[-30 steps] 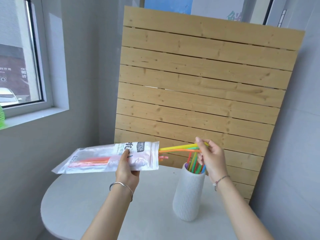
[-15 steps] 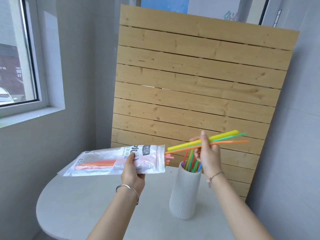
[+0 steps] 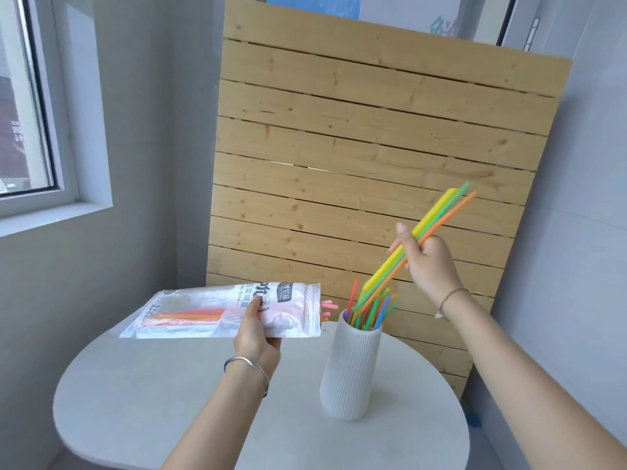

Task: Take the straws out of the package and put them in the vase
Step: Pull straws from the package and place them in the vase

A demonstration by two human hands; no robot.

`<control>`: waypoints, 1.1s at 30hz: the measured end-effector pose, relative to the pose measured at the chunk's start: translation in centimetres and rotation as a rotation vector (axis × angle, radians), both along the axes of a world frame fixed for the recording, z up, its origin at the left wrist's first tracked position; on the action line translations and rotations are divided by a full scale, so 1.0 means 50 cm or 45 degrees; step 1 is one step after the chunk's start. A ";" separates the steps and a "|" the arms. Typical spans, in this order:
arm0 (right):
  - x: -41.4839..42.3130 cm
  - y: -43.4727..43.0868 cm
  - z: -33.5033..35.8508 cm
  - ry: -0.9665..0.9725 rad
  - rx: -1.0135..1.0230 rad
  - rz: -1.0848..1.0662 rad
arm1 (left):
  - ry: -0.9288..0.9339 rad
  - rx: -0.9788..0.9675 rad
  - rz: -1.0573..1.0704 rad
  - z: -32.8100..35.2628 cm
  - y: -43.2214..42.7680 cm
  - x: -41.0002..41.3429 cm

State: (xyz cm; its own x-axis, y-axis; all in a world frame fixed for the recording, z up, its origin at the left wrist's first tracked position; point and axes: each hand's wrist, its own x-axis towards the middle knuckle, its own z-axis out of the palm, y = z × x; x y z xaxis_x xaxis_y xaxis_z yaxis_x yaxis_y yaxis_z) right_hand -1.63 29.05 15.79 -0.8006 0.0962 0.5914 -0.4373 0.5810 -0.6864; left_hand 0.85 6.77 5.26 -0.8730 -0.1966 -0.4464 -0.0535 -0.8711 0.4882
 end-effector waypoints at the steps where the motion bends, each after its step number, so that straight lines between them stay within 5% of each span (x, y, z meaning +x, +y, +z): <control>1: -0.005 -0.006 -0.012 -0.042 0.054 0.002 | 0.002 0.004 -0.007 0.001 0.003 0.001; 8: -0.029 -0.035 -0.115 -0.408 0.597 -0.131 | 0.033 -0.006 0.002 0.004 -0.006 0.001; 14: -0.028 -0.037 -0.083 -0.125 0.303 -0.067 | 0.026 -0.022 0.007 0.006 -0.018 0.002; 20: -0.030 -0.036 -0.084 -0.088 0.495 -0.086 | 0.032 -0.034 0.008 0.008 -0.017 0.003; 25: -0.022 -0.032 -0.100 0.110 0.357 -0.002 | 0.041 -0.052 0.011 0.010 -0.018 0.006; 33: -0.004 -0.039 -0.117 -0.222 0.720 0.000 | 0.069 -0.053 0.010 0.012 -0.018 0.006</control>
